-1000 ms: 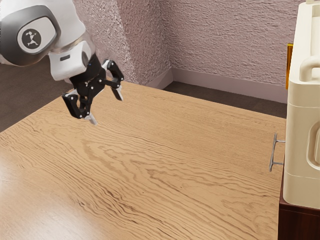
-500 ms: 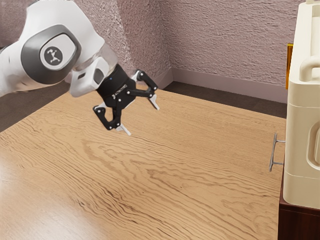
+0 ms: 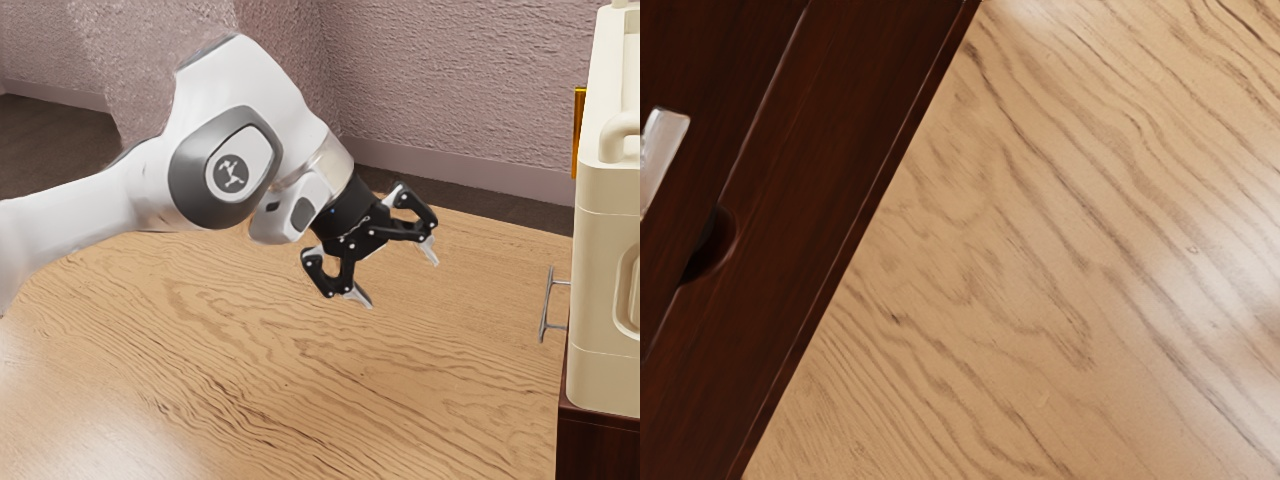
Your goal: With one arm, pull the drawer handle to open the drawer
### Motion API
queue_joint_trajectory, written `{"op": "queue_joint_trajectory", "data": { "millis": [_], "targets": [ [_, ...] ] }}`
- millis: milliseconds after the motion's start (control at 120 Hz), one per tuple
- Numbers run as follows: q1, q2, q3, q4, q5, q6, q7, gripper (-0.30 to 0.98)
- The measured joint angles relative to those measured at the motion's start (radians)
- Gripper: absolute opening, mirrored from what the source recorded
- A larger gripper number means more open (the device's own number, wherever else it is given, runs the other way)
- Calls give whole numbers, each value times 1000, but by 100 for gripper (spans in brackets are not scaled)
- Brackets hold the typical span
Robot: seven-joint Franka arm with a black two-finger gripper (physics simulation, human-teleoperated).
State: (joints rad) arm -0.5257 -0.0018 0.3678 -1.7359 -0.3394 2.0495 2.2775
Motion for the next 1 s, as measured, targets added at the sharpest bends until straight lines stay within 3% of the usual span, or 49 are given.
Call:
{"op": "queue_joint_trajectory", "data": {
  "millis": [267, 367, 467, 783, 1000],
  "targets": [
    [-80, 50, -2, 5, -69, 138, 80, 69],
    [-42, 76, 0, 13, -154, 165, 123, 69],
    [5, 87, -2, 19, -192, 182, 162, 69],
    [-41, 92, -1, 20, -214, 204, 254, 69],
    [-98, 27, 4, -25, -191, 208, 296, 69]
  ]
}}
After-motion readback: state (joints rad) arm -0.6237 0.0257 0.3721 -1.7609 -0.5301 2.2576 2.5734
